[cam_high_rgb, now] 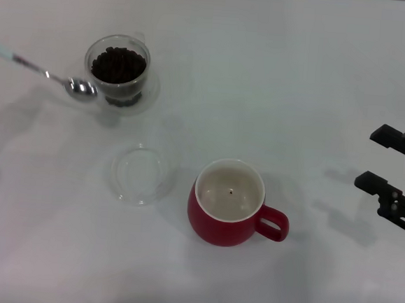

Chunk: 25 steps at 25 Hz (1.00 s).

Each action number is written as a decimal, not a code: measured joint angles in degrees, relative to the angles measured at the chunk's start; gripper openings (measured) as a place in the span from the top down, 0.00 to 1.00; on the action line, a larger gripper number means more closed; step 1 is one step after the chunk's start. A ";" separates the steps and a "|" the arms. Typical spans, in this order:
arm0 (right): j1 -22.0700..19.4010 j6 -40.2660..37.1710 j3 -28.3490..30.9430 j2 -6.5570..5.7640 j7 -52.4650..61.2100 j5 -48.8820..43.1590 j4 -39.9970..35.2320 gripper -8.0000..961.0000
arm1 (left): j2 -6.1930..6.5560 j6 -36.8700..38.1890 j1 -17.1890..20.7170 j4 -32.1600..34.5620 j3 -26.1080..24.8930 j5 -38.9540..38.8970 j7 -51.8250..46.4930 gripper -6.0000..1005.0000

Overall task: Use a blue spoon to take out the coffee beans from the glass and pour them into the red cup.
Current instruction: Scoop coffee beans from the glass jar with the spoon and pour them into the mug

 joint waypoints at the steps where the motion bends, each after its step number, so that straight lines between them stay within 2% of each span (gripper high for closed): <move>1: 0.00 -0.03 0.02 0.14 -0.21 -0.01 -0.01 0.38 | 0.74 -0.05 -1.24 -0.48 0.12 0.07 -1.14 0.87; 4: 0.09 -0.04 0.19 0.58 -0.52 -0.01 0.01 0.38 | 2.22 -0.81 -4.42 -1.54 0.76 0.90 -4.34 0.87; 6: 0.16 -0.01 0.24 0.77 -0.70 0.15 -0.02 0.38 | 2.65 -2.24 -6.57 -2.84 1.12 1.92 -6.66 0.87; 10: 0.02 -0.32 0.27 1.09 -0.76 1.36 -0.04 0.38 | 2.60 -7.16 -10.41 -5.33 1.13 5.59 -9.72 0.87; 18: -0.29 0.02 0.28 1.68 -0.49 2.60 -0.65 0.38 | 3.16 -15.24 -16.12 -5.63 1.10 11.12 -9.63 0.87; 25: -0.38 0.44 0.33 1.76 -0.38 2.90 -1.22 0.38 | 2.25 -23.43 -19.37 -4.87 1.19 14.56 -7.86 0.87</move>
